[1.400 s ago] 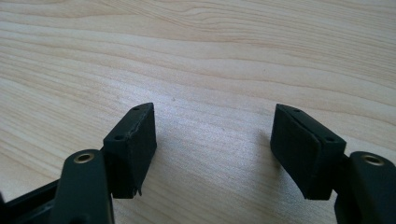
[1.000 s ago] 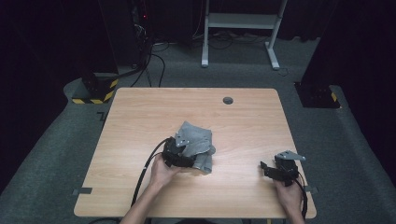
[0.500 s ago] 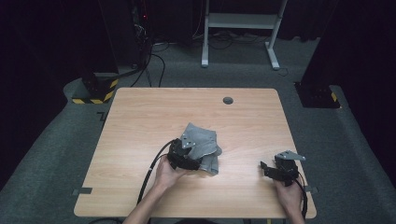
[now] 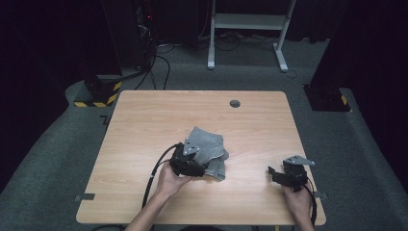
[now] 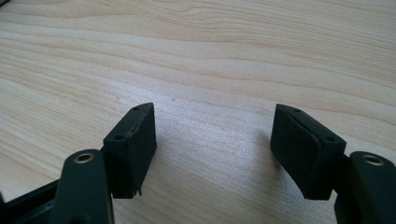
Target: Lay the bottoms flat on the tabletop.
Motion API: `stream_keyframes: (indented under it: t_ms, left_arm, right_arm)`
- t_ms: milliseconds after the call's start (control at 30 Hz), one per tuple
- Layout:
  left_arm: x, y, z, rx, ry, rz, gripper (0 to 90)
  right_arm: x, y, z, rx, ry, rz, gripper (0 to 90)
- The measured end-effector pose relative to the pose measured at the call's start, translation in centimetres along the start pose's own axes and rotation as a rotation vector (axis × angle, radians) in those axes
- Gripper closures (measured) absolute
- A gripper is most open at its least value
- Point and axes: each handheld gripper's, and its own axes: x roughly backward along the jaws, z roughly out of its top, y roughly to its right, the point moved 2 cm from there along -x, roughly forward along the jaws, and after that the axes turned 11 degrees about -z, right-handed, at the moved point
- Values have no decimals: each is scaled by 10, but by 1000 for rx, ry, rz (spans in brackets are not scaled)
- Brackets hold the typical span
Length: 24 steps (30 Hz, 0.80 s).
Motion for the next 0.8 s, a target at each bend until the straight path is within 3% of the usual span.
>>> stream_keyframes:
  t_ms: [167, 333, 433, 467, 500, 567, 800]
  left_arm:
    - [-5, 6, 8, -34, -7, -15, 232]
    - [-15, 12, 19, -65, -22, -13, 357]
    - [-18, 14, 25, -71, -24, -14, 597]
    - [-18, 14, 27, -66, -15, -20, 597]
    - [-18, 13, 28, -71, -10, -18, 727]
    - [-16, 10, 31, -69, -6, -22, 798]
    - [-5, 6, 41, -75, 22, -24, 842]
  right_arm:
    - [0, 0, 0, 1, 0, 0, 311]
    - [0, 0, 0, 1, 0, 0, 311]
    - [0, 0, 0, 1, 0, 0, 311]
    - [0, 0, 0, 1, 0, 0, 311]
    - [0, 0, 0, 1, 0, 0, 311]
    - [0, 0, 0, 1, 1, 0, 311]
    - [0, -2, 0, 27, 2, 23, 290]
